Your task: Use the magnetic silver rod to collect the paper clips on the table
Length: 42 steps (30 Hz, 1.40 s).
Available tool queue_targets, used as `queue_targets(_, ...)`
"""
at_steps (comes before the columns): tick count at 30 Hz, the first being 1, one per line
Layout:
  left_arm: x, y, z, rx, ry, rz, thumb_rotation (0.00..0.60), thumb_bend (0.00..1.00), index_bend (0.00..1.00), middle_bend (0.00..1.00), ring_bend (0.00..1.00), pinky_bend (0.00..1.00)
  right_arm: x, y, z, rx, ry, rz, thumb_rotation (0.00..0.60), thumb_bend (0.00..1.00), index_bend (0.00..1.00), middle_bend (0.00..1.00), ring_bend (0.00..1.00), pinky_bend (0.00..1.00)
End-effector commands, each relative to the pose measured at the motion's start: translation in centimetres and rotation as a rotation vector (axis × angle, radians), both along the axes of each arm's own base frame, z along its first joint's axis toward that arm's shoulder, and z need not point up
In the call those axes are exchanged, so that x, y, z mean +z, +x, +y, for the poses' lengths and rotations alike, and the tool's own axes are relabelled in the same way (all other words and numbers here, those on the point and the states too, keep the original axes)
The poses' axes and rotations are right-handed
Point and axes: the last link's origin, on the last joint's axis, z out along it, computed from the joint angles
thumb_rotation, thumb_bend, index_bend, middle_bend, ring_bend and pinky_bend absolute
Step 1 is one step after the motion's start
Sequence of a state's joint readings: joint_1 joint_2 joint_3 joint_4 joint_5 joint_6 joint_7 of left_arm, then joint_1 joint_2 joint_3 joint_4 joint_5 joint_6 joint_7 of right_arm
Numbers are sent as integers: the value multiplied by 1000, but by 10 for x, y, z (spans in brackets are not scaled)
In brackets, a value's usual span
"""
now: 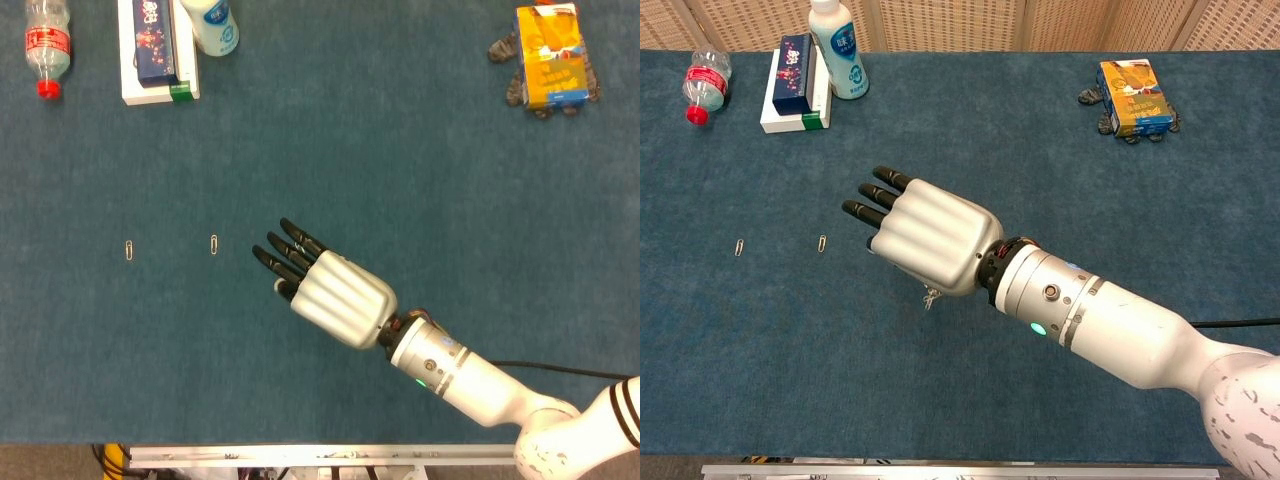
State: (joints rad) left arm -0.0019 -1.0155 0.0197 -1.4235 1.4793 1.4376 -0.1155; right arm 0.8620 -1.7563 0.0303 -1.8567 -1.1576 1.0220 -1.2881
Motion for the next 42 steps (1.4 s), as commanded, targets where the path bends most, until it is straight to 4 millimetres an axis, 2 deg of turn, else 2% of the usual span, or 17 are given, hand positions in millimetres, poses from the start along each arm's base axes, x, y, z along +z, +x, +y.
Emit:
queue_targets(1, 0, 0, 0, -2, 1, -2, 600, 174, 576, 499, 397, 425, -1, 1, 2, 7, 9, -3, 600, 295, 193, 74, 0, 0)
queue_targets(5, 1, 1, -1, -5, 3, -4, 600, 173, 577, 499, 397, 426, -2, 1, 3, 14, 18, -7, 600, 251, 66, 74, 0, 0)
queue_targets(8, 1, 0, -1, -3, 1, -4, 600, 173, 577, 499, 396, 426, -1, 1, 4, 19, 18, -11, 600, 242, 19, 74, 0, 0)
queue_targets(12, 0, 1, -1, -4, -3, -2, 600, 173, 577, 499, 396, 427, 4, 0, 5, 20, 12, -22, 600, 237, 11, 74, 0, 0)
queue_targets(17, 0, 4, 0, -16, -9, 0, 600, 173, 577, 498, 397, 427, 22, -8, 2, 1, -15, -54, 600, 235, 11, 74, 0, 0)
queue_targets(23, -3, 9, 3, -54, -23, 8, 600, 173, 570, 490, 396, 429, 60, -27, -6, -35, -79, -102, 600, 237, 11, 74, 0, 0)
queue_targets(27, -7, 18, 7, -94, -54, -50, 600, 174, 565, 444, 390, 415, 94, -44, -13, -78, -128, -155, 600, 238, 20, 74, 0, 0)
queue_targets(30, -10, 24, 10, -126, -89, -80, 600, 173, 561, 375, 323, 249, 117, -59, -16, -110, -157, -198, 600, 238, 39, 74, 0, 0)
queue_targets(33, -12, 30, 14, -155, -129, -104, 600, 174, 546, 298, 240, 154, 140, -76, -19, -143, -190, -236, 600, 238, 50, 74, 0, 0)
queue_targets(42, -24, 54, 29, -259, -282, -137, 600, 173, 456, 123, 77, 104, 191, -120, -20, -214, -289, -280, 600, 238, 70, 74, 0, 0)
